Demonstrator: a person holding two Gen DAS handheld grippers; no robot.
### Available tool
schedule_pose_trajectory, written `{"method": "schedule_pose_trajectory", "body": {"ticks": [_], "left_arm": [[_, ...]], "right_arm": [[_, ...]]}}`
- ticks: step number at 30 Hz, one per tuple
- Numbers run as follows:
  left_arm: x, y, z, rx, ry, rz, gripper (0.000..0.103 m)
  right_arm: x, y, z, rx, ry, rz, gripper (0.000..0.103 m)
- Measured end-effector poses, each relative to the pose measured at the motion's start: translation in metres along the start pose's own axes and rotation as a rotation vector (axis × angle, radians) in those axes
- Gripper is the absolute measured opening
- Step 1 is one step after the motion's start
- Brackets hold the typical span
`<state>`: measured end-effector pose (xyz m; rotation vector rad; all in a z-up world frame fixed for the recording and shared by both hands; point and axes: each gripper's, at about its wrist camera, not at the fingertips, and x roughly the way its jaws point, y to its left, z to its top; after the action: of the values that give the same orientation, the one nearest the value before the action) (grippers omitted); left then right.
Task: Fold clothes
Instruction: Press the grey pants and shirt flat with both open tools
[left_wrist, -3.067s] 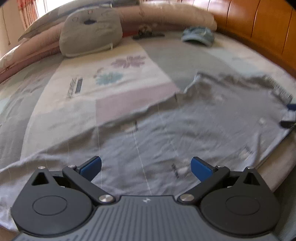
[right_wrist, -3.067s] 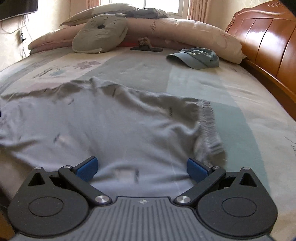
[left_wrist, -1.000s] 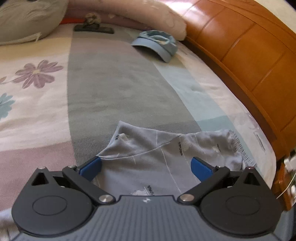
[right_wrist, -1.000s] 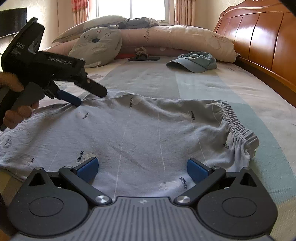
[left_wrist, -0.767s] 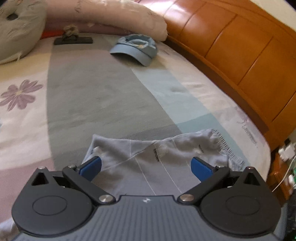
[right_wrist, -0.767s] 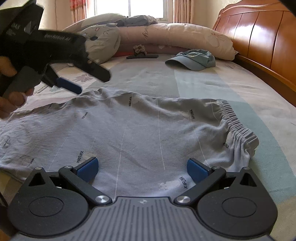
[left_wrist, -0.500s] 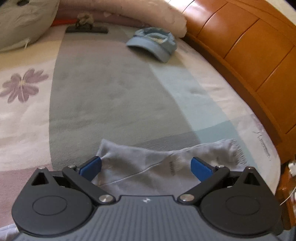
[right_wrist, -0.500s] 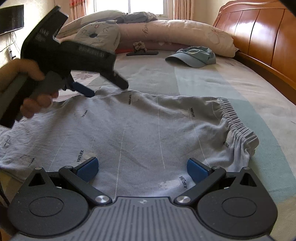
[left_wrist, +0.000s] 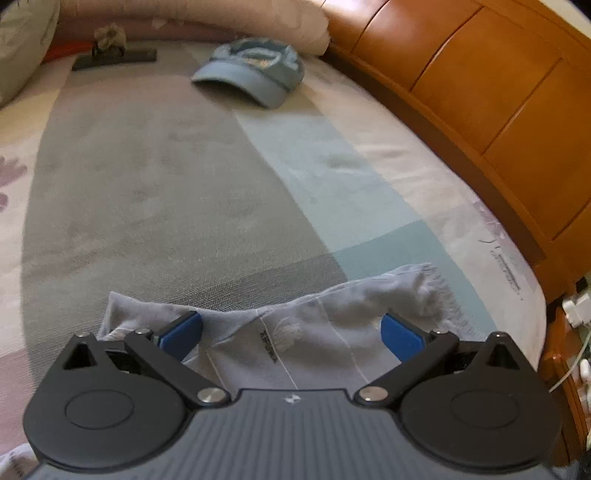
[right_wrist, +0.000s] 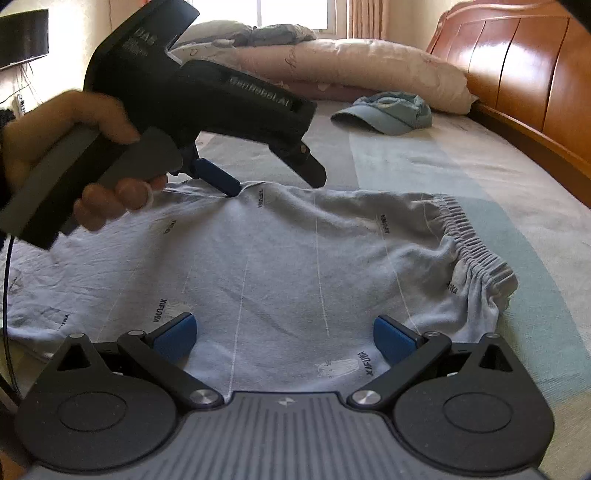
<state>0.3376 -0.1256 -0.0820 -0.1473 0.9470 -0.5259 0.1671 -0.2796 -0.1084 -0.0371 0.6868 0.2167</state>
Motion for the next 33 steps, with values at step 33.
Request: {"method": "schedule_pose_trajectory", "body": {"ticks": [33], "left_arm": [[-0.141,0.028,-0.153,0.048,-0.070,0.231,0.102]], "right_arm": [[0.019,-0.021,0.041,-0.015,0.075,-0.027,0.103]]}}
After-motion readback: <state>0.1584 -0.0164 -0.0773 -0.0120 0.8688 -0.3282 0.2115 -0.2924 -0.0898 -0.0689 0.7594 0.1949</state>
